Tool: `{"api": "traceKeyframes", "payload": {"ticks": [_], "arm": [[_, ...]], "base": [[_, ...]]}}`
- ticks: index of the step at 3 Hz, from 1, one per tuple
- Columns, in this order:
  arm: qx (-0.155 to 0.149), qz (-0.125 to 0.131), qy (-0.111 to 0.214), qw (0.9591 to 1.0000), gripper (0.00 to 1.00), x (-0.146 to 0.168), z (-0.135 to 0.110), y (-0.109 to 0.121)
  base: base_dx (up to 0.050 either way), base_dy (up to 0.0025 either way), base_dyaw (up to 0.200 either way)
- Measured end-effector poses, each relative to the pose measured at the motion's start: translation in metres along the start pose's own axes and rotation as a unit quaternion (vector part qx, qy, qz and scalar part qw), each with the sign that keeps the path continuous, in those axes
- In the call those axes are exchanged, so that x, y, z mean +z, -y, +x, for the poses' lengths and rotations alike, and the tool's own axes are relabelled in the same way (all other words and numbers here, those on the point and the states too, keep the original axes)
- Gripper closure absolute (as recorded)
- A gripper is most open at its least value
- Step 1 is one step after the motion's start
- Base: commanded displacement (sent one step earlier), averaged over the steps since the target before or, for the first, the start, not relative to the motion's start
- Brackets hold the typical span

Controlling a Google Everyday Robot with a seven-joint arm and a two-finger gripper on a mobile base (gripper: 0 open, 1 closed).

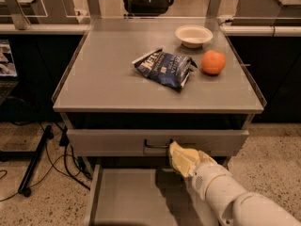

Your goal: Place sponge into middle drawer

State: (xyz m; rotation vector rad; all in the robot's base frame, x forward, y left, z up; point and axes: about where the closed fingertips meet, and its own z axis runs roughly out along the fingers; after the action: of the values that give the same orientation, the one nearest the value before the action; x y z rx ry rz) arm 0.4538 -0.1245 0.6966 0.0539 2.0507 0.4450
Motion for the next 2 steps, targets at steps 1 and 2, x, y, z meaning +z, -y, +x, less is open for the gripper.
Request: {"api": "traceKeyframes", "payload": {"ticks": [1, 2], "arm": [[0.033, 0.028, -0.027, 0.9987, 1.00, 0.013, 0.030, 0.029], [0.061, 0.042, -0.058, 0.9956, 1.00, 0.028, 0.056, 0.051]], "base": [[0.000, 0.00000, 0.000], [0.000, 0.00000, 0.000]]}}
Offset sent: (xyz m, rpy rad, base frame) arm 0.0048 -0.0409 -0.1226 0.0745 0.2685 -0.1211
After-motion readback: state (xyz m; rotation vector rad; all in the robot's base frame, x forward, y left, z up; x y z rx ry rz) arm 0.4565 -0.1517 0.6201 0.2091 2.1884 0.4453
